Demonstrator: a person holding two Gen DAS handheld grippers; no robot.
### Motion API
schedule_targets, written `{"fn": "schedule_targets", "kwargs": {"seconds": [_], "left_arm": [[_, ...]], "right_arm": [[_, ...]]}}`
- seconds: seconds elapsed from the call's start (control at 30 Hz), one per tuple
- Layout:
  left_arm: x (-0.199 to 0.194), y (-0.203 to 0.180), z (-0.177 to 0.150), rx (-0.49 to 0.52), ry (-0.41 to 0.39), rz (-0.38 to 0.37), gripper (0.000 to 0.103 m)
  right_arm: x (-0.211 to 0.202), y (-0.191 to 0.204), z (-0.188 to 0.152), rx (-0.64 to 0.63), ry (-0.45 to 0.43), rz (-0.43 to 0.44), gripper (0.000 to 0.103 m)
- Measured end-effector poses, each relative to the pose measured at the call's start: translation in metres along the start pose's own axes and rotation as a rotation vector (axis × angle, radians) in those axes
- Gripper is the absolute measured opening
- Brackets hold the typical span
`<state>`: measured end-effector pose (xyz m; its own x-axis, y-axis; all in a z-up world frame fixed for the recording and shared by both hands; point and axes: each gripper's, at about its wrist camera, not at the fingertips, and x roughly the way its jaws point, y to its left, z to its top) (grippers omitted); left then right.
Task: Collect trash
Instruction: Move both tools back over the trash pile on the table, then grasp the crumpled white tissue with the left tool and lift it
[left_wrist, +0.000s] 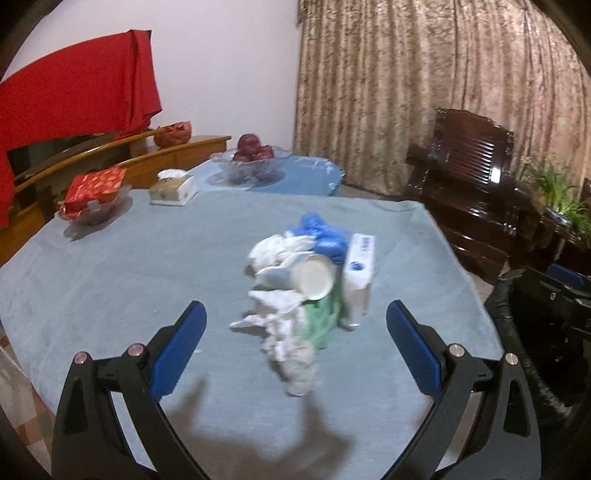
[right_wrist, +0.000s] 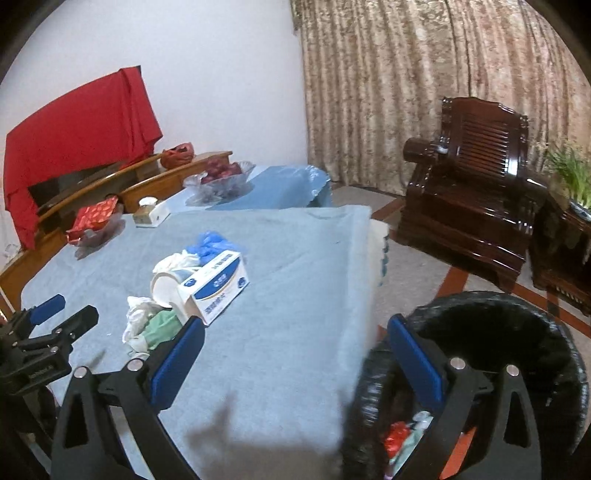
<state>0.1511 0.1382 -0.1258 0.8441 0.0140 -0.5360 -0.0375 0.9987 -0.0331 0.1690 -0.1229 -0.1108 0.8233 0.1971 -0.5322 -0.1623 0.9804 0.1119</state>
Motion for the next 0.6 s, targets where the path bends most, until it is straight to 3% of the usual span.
{"fn": "schedule_targets", "kwargs": {"seconds": [0.4, 0.6], "left_arm": [[0.060, 0.026, -0.005, -0.053, 0.061, 0.013, 0.095], [0.086, 0.030, -0.006, -0.076, 0.102, -0.005, 0.079]], "right_arm": [[0.054, 0.029, -0.007, -0.043, 0.056, 0.009, 0.094], [0.074, 0.032, -0.007, -0.043, 0.081, 0.010, 0.093]]}}
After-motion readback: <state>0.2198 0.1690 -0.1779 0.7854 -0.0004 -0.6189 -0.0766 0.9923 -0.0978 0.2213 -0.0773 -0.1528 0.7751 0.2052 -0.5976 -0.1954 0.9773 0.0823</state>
